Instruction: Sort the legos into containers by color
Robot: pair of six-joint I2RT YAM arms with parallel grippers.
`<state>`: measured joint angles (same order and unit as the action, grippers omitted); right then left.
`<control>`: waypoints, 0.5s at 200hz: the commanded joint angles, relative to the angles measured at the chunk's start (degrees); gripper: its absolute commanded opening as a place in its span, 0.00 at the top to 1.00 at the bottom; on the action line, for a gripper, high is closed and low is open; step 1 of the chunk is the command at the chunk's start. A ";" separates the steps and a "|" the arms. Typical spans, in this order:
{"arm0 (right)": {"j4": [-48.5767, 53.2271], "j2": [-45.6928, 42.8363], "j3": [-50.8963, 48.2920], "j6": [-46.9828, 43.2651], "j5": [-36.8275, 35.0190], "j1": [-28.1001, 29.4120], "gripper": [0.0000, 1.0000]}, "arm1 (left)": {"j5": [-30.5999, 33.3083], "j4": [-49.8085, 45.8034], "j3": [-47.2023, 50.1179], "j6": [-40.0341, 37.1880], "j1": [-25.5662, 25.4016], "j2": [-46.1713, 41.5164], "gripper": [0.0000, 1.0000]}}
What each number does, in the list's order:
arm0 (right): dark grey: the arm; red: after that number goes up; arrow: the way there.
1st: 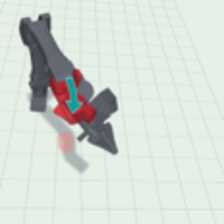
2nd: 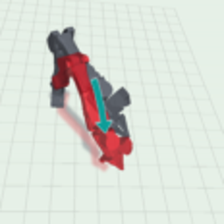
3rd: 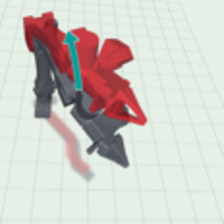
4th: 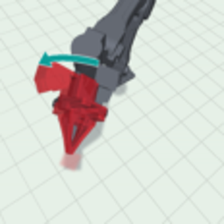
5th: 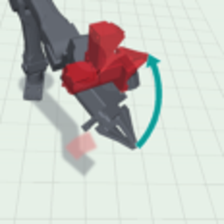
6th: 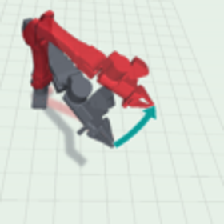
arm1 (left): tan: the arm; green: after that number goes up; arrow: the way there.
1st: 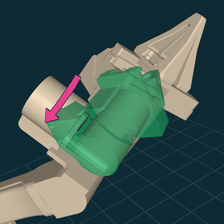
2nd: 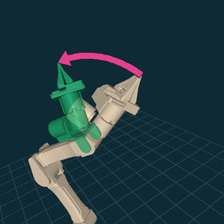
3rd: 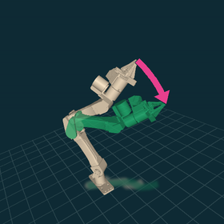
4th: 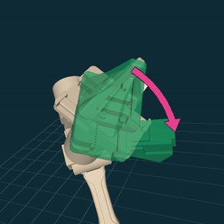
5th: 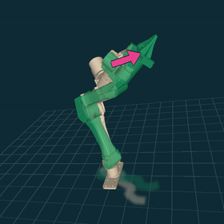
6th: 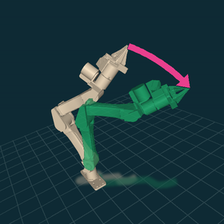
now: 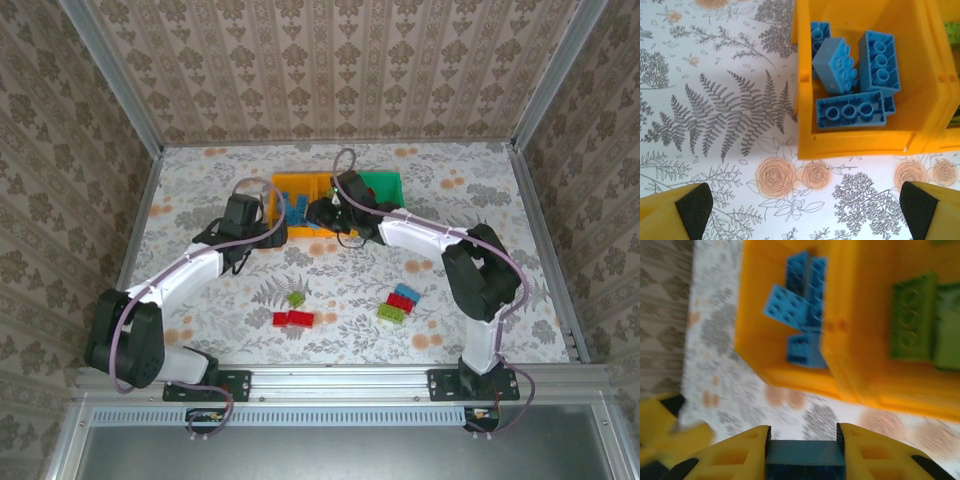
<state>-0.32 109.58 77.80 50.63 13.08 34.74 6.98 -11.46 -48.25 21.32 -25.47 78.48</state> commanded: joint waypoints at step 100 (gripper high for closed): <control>-2.17 19.35 23.16 8.48 4.32 -3.36 0.46 | -4.19 -1.84 6.98 5.79 -2.30 -3.78 0.00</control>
<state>-3.68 127.26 98.35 58.94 17.17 31.83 5.56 -12.12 -42.70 24.05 -25.58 75.88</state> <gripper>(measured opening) 0.486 0.999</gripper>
